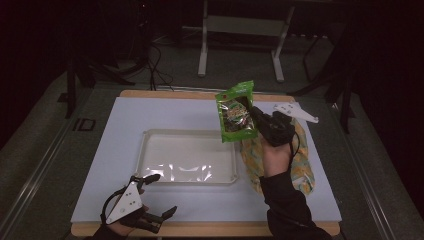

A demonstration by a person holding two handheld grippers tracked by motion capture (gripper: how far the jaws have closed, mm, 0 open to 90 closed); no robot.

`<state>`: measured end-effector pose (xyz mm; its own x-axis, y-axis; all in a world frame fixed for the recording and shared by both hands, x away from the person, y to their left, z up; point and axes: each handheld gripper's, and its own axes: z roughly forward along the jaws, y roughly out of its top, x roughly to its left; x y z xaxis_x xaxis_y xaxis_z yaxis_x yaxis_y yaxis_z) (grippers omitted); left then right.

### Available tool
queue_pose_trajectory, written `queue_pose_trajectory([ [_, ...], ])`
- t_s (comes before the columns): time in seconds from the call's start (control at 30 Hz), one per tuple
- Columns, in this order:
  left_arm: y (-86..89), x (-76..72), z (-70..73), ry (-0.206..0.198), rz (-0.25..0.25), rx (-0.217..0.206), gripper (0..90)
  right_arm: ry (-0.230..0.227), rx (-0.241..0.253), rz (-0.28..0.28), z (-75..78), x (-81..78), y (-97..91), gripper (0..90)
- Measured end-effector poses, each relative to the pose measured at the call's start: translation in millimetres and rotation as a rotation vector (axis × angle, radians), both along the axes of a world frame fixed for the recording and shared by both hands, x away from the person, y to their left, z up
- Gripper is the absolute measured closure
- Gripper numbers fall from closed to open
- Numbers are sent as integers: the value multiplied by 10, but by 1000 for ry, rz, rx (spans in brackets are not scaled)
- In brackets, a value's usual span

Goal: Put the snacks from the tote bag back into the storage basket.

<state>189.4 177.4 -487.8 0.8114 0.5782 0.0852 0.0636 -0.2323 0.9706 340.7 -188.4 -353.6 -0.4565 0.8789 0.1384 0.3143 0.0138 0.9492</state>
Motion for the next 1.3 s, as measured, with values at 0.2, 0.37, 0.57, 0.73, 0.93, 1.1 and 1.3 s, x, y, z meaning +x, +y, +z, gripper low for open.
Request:
queue_pose_trajectory([
  [0.2, 4, 2, 1, 0, 0, -1, 4, 10, 17, 8, -56, 10, 128, 894],
  [0.37, -1, 0, 0, -1, -3, 0, 4, 17, 60, 8, -138, 6, 228, 893],
  [0.57, 6, -1, 5, -3, -4, -7, 4, 13, 72, -2, -201, -19, 317, 893],
  [0.73, -2, 2, 6, -4, -8, -4, 4, 14, 94, -7, -234, -37, 364, 893],
  [0.93, -2, 5, 7, -5, -9, -6, 4, 25, 126, -10, -316, -33, 429, 894],
  [1.1, -4, 10, 7, -3, -11, -10, 4, 51, 164, 2, -414, -35, 470, 894],
  [1.3, 3, 6, 10, -4, -9, -15, 4, 87, 177, 3, -603, -42, 532, 894],
])
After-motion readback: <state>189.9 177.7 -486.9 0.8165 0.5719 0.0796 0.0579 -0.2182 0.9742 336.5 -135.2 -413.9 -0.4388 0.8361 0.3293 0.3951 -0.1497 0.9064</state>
